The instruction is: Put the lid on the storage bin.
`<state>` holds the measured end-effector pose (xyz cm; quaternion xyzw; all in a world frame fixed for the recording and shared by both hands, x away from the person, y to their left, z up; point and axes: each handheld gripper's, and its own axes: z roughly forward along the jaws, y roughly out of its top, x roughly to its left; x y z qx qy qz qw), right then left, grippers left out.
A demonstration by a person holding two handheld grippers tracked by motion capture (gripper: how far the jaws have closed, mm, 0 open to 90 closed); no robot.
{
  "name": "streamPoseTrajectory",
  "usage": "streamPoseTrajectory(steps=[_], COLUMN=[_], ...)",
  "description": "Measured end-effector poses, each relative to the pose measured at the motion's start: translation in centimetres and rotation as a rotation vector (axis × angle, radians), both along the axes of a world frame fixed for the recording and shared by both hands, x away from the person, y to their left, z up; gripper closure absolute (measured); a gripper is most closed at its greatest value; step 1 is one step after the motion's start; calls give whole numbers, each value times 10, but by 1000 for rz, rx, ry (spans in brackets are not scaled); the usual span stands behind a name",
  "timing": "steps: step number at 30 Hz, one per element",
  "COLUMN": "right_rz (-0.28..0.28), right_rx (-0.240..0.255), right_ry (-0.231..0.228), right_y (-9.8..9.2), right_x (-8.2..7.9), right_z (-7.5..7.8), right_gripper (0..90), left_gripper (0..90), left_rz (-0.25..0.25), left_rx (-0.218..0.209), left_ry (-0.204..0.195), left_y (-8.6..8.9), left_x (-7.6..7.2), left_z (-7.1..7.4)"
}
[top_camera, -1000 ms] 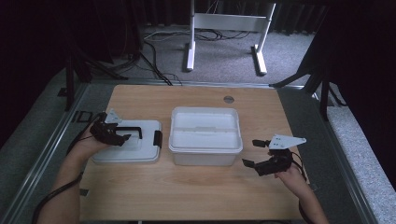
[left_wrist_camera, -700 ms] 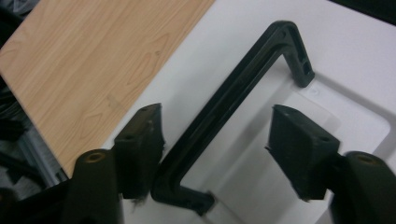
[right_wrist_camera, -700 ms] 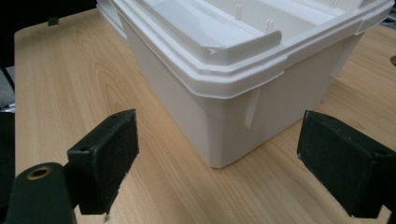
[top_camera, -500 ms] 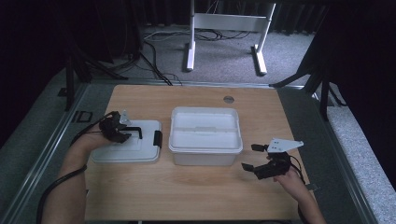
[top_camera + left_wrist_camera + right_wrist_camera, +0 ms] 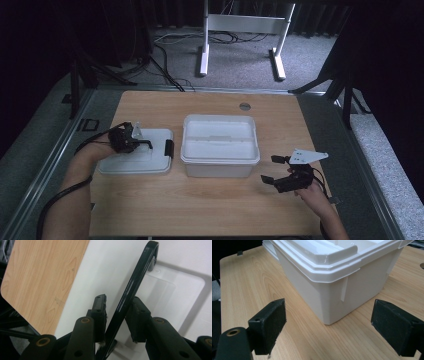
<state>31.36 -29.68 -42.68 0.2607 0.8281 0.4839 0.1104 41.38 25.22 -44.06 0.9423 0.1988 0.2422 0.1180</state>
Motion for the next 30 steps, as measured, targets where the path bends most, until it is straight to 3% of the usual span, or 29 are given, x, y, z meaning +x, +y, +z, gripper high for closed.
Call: streamPoseTrajectory(steps=[3, 6, 13, 19, 29, 30], right_rz=[2, -4, 0, -4, -13, -14], right_rx=[-1, 0, -2, -2, 7, 5], right_ry=[3, 12, 22, 21, 17, 18], right_y=[-1, -2, -1, -3, -6, -7], right_x=[1, 2, 2, 2, 0, 0], right_z=[-1, -4, -6, -6, -5, -6], right_gripper=[123, 123, 123, 124, 123, 123], left_gripper=[723, 761, 837, 840, 841, 841], left_rz=[-25, -83, -122, -121, -102, -106], left_rx=[-2, 7, -40, -61, -116, -122], left_ry=[2, 3, -29, -30, -77, -86], left_y=[0, -1, 1, 5, 14, 15], left_x=[-1, -5, -10, -13, -24, -26], left_z=[0, 1, 6, 19, 48, 56])
